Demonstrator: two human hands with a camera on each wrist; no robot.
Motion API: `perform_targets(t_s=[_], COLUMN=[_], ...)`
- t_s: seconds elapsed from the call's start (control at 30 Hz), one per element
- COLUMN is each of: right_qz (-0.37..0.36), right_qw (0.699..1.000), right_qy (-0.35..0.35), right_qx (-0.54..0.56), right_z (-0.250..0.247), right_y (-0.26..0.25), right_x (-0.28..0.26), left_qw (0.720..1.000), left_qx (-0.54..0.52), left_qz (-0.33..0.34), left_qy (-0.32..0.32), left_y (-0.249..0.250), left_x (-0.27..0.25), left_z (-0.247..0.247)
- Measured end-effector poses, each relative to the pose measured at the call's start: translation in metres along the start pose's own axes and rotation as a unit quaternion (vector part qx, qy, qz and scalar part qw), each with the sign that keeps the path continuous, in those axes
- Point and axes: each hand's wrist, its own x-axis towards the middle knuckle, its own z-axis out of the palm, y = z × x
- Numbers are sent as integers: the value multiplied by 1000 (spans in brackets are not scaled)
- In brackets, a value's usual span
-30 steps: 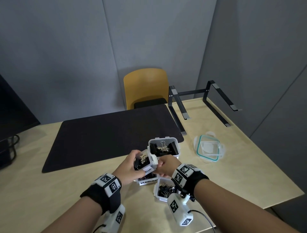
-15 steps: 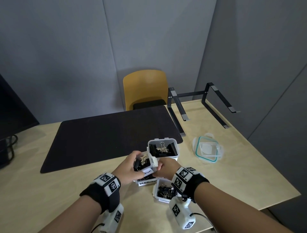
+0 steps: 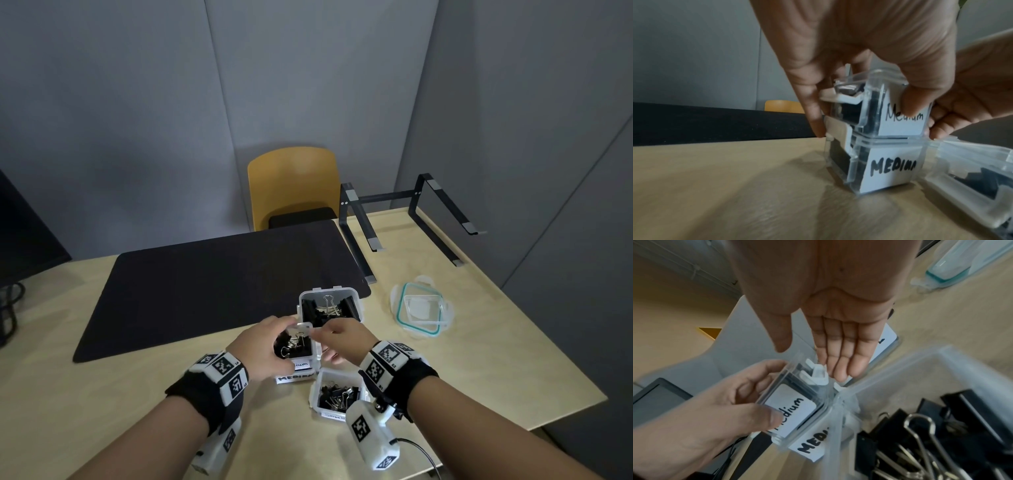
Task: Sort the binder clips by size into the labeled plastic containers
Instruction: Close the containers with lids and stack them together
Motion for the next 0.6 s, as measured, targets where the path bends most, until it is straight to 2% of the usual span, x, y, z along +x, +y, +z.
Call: perform_targets(t_s=[0.13,0.27,0.43,0.5,0.6], right_qz=[11,27,32,18,-44], right_qw=[999,999,998,994,972], right_qy=[-8,-7,6,22,61], right_qx=[-38,-16,-51,-106,-223], right_z=[3,4,2,4,6], right_y=[1,-2,-12,-18,-27], right_x=[5,9,4,3,3], left_qw=[999,998,999,999,998], left_qx=[-37,-66,-49,-46,-46], left_qz=[6,13,9,7,4], left_qy=[1,5,-8,-17,-36], left_y=[-6,-10,-13,-13,-14], left_x=[-1,-2,-3,-2,-3], left_z=[5,10,14,14,11])
